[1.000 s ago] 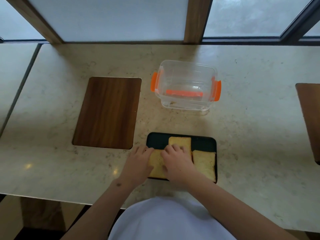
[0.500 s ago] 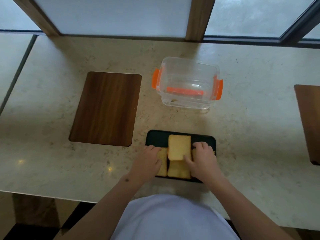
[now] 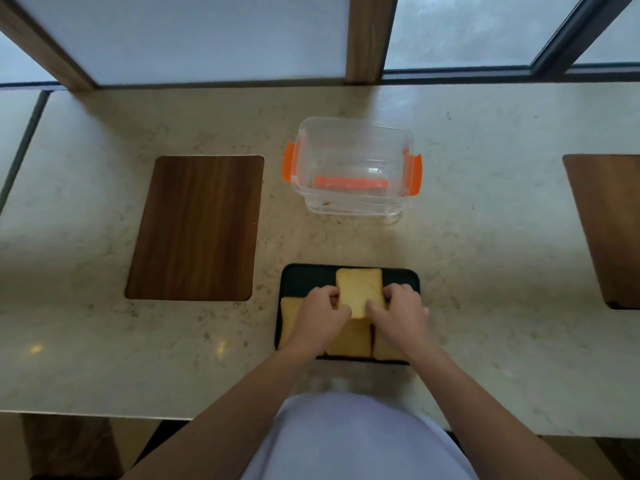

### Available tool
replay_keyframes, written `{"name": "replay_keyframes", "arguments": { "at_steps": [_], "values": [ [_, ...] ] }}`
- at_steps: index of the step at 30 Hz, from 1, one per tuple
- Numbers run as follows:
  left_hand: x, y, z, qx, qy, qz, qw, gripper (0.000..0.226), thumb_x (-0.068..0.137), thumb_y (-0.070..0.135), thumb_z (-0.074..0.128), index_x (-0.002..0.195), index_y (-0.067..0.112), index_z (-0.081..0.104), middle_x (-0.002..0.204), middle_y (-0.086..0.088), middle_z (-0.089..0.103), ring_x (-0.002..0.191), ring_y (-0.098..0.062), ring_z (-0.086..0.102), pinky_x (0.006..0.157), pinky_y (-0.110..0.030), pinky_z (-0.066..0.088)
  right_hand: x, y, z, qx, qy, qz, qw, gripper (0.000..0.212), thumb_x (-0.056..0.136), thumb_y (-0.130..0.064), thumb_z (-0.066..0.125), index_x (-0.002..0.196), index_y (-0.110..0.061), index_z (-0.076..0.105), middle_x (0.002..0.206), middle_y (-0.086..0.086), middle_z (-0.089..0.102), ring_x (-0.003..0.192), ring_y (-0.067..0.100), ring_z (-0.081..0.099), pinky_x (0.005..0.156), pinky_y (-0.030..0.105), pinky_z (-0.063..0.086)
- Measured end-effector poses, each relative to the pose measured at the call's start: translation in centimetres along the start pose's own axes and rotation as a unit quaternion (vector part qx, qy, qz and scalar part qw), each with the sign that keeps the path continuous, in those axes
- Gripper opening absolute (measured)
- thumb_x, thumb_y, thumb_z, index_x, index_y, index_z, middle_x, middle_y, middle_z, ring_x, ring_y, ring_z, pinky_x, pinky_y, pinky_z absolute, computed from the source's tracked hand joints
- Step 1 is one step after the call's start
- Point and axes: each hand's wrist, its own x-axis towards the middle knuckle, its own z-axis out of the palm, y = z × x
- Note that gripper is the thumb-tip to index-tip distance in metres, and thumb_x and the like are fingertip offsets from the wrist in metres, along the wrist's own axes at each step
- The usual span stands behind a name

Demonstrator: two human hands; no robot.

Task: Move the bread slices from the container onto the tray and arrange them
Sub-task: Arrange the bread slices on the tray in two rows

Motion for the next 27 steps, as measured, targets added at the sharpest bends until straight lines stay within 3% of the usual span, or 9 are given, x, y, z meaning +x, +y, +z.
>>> {"name": "replay_keyframes", "arguments": {
  "at_steps": [4,8,13,17,20,22,27],
  "values": [
    [-0.8,0.4,1.7,-0.002,-0.059,0.044,0.997,0.051,0.086,0.026,0.065,0.134,0.014,0.054,0.114,0.002,0.062,0.098,-0.007,0.057,0.079,-0.019,0.046,-0.5,3.2,-1.1,0.048,-0.007,0.018,0.999,0.047,0.088,-0.043,0.064,0.125,-0.014,0.061,0.11,-0.003,0.054,0.101,0.017,0.056,0.086,0.038,0.049],
    [-0.9,0.8,2.8,0.008,-0.087,0.064,0.994,0.046,0.087,0.028,0.065,0.131,0.017,0.057,0.109,0.006,0.062,0.093,-0.005,0.058,0.074,-0.017,0.044,-1.2,4.7,-1.5,0.043,-0.021,0.017,0.999,0.047,0.088,-0.042,0.064,0.126,-0.014,0.058,0.106,-0.006,0.048,0.087,0.01,0.052,0.071,0.027,0.042],
    [-0.2,0.4,1.3,0.033,-0.126,0.076,0.989,0.043,0.087,0.027,0.064,0.129,0.019,0.059,0.101,0.013,0.062,0.089,0.001,0.058,0.071,-0.015,0.045,-1.1,5.0,-1.5,0.044,-0.039,0.022,0.998,0.051,0.088,-0.042,0.066,0.13,-0.016,0.056,0.109,-0.007,0.047,0.089,0.009,0.05,0.072,0.025,0.042],
    [1.6,-1.5,-3.0,0.096,-0.05,0.08,0.991,0.047,0.087,0.018,0.061,0.134,0.016,0.054,0.11,0.003,0.061,0.094,-0.007,0.057,0.078,-0.019,0.045,-0.8,4.4,-2.5,0.046,-0.016,0.032,0.998,0.053,0.089,-0.039,0.066,0.134,-0.015,0.053,0.123,0.001,0.051,0.103,0.015,0.055,0.082,0.032,0.051],
    [2.3,-3.6,-5.8,0.208,-0.031,0.096,0.973,0.047,0.086,0.013,0.057,0.133,0.013,0.054,0.12,-0.004,0.059,0.105,-0.016,0.056,0.089,-0.03,0.047,-1.0,2.4,-3.3,0.01,0.057,-0.057,0.997,0.046,0.088,-0.033,0.066,0.129,-0.016,0.056,0.121,0.002,0.054,0.111,0.019,0.051,0.091,0.035,0.048],
    [2.5,-4.7,-6.6,0.317,-0.048,0.116,0.94,0.048,0.087,0.018,0.058,0.135,0.016,0.052,0.128,-0.004,0.055,0.116,-0.022,0.05,0.096,-0.037,0.044,-1.2,0.3,-3.1,-0.02,0.071,-0.139,0.988,0.04,0.088,-0.032,0.065,0.125,-0.018,0.059,0.121,0.001,0.056,0.111,0.02,0.051,0.092,0.037,0.048],
    [3.1,-5.7,-6.7,0.446,-0.063,0.121,0.885,0.052,0.085,0.037,0.061,0.133,0.021,0.049,0.131,-0.004,0.051,0.123,-0.029,0.041,0.098,-0.043,0.036,-1.6,-4.6,0.1,-0.133,-0.025,-0.267,0.954,0.046,0.091,-0.038,0.056,0.135,-0.024,0.053,0.132,-0.002,0.053,0.122,0.022,0.044,0.102,0.042,0.04]
  ]
}}
